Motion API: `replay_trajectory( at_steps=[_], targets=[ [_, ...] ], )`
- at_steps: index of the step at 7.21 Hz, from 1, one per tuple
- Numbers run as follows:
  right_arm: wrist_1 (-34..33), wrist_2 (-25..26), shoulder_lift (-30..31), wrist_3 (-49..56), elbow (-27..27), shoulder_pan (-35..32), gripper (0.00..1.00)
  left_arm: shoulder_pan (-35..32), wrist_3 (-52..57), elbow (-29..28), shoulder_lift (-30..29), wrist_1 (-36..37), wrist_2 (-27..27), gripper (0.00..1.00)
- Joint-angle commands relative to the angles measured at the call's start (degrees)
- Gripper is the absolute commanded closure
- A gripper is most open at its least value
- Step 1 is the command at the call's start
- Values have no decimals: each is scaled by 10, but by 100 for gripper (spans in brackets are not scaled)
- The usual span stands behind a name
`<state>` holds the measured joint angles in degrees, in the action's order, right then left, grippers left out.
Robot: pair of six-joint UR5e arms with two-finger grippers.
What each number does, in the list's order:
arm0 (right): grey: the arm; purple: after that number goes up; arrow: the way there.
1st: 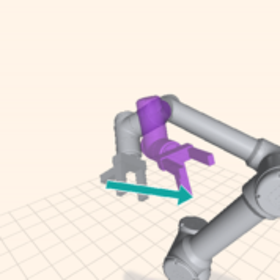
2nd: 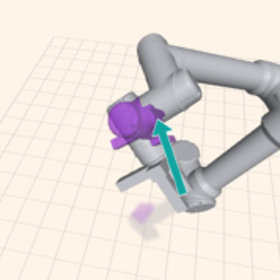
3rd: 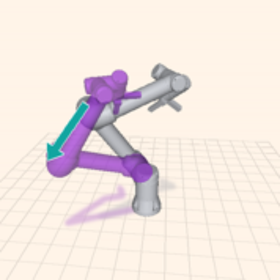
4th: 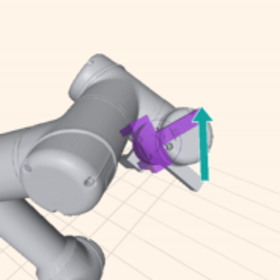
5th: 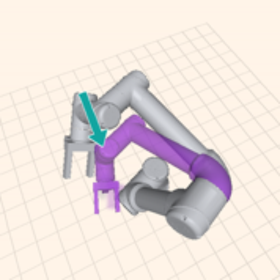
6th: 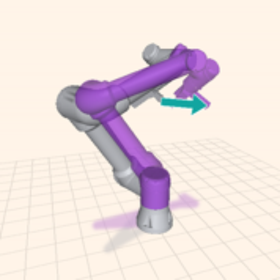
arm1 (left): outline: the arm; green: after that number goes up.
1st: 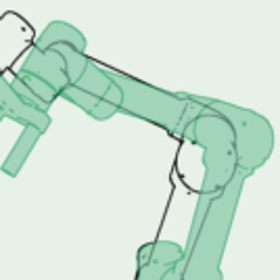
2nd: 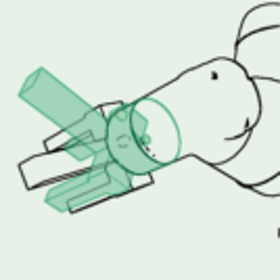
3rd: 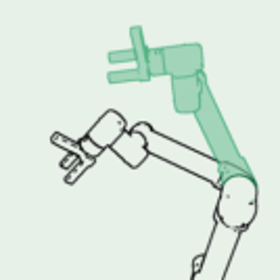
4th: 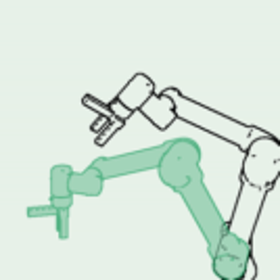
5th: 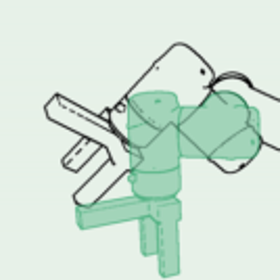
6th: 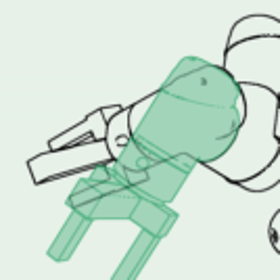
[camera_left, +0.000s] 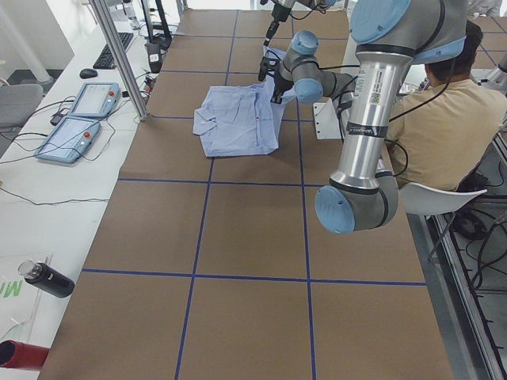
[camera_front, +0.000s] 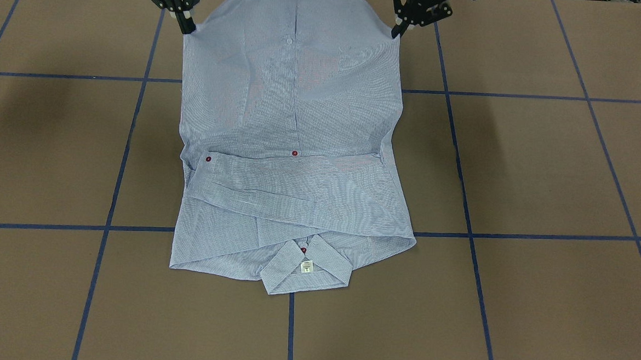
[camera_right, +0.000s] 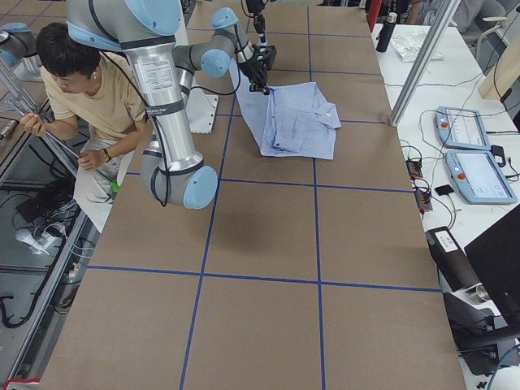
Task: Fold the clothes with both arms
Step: 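Lift the hem with both grippers and fold it over toward the collar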
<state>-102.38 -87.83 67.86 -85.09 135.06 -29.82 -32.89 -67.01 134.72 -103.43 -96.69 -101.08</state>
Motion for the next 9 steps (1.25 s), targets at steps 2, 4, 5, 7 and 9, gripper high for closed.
replay_trajectory(
  at_steps=[2,4,5,7,9],
  targets=[
    [135,-31,-47,62,-193,-91,100,-83,70,-232,-138,-32,11,100],
    [142,-32,-91,68,-258,-106,100,-102,103,-325,-140,-101,11,100],
    [146,-33,-111,70,-287,-113,100,-106,103,-371,-141,-151,13,100],
    [239,-33,-120,73,-360,-120,100,-107,103,-465,-204,-172,33,100],
    [331,-59,-118,105,-430,-142,100,-106,105,-541,-236,-196,46,100]
  ],
)
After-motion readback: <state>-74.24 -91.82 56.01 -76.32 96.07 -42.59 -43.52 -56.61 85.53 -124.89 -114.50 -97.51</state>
